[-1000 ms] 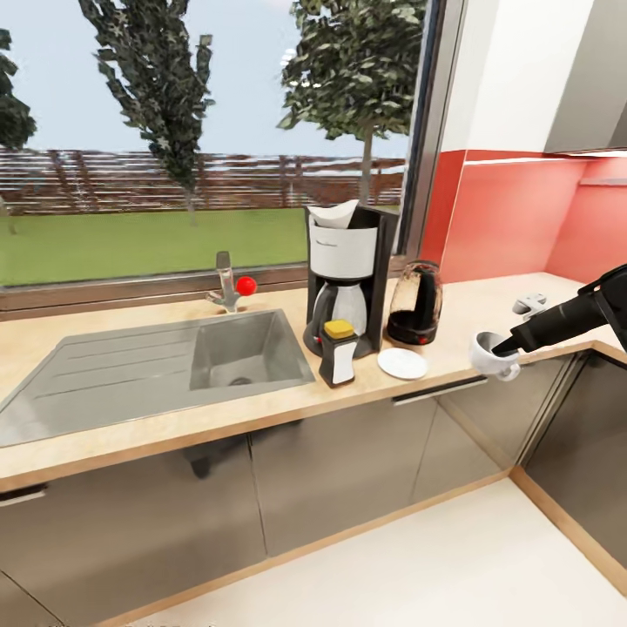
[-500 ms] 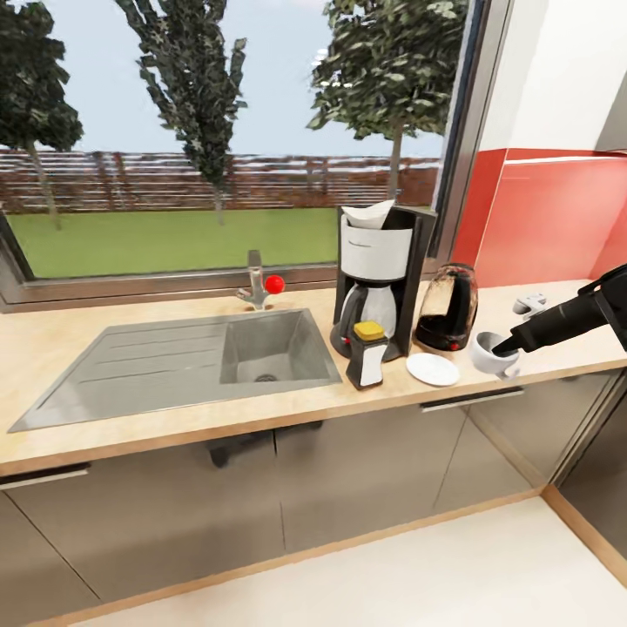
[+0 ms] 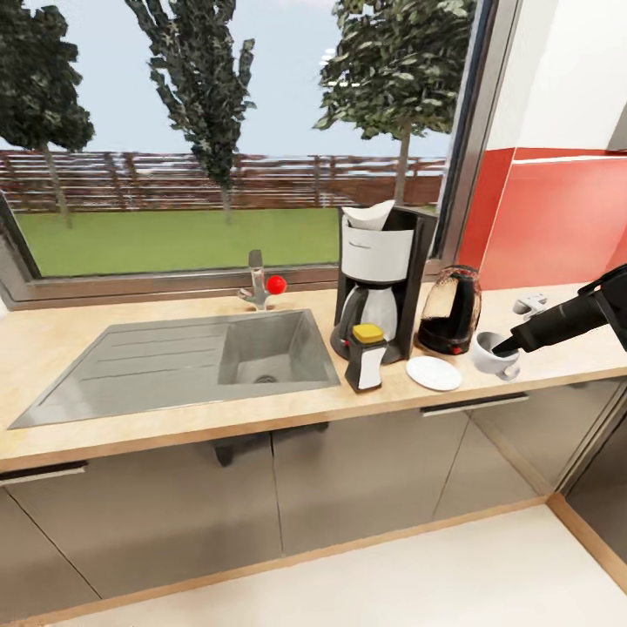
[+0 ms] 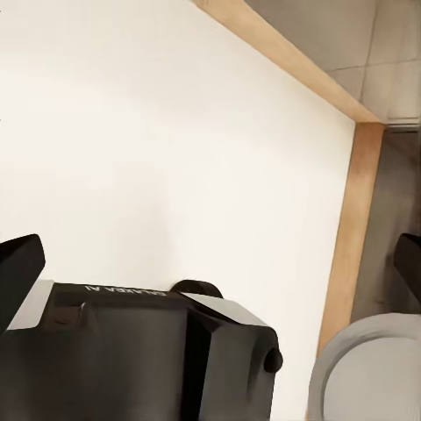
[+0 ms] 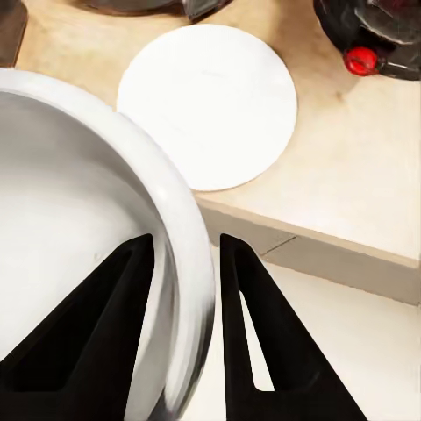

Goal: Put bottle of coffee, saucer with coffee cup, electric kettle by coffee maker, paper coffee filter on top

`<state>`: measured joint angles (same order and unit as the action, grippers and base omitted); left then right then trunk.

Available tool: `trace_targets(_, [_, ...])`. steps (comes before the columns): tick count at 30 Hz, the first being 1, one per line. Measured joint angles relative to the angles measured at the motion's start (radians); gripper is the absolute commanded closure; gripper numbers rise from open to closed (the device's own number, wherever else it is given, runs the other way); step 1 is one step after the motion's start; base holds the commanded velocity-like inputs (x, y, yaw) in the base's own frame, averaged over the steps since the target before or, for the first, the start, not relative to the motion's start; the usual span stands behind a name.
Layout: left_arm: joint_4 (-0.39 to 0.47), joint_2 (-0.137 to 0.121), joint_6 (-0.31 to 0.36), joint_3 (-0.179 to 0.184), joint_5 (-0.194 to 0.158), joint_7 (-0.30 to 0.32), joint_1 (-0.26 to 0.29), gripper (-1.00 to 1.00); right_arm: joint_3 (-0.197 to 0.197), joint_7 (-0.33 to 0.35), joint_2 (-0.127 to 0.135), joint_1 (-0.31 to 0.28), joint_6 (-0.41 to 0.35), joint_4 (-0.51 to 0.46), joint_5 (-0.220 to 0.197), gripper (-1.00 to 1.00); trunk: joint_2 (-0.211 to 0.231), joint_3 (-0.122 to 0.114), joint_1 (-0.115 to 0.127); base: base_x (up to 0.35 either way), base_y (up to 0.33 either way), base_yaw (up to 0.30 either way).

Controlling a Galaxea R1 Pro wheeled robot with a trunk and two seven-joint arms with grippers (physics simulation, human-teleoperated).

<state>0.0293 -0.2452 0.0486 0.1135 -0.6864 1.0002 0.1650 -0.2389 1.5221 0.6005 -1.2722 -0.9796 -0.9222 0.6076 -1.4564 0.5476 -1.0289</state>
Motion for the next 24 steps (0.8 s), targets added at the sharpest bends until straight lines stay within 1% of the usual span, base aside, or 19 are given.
trace_targets(3, [0.0,0.0,0.0,0.0,0.0,0.0,0.0,-1.0,0.0,0.0,0.0,0.0,0.0,0.0,0.0,1.0,0.0,0.0,0.0,0.002,-0.005,0.201])
trace_targets(7, [0.0,0.0,0.0,0.0,0.0,0.0,0.0,-1.0,0.001,0.0,0.0,0.0,0.0,0.001,0.0,1.0,0.0,0.0,0.0,0.001,-0.001,0.071])
trace_targets(15, [0.0,0.0,0.0,0.0,0.0,0.0,0.0,-1.0,0.001,-0.001,0.0,0.0,0.0,0.001,-0.001,1.0,0.0,0.0,0.0,0.003,-0.004,0.014])
trace_targets(24, [0.0,0.0,0.0,0.0,0.0,0.0,0.0,-1.0,0.0,-0.002,-0.007,0.0,0.001,0.005,-0.002,1.0,0.0,0.0,0.0,0.056,-0.064,0.001])
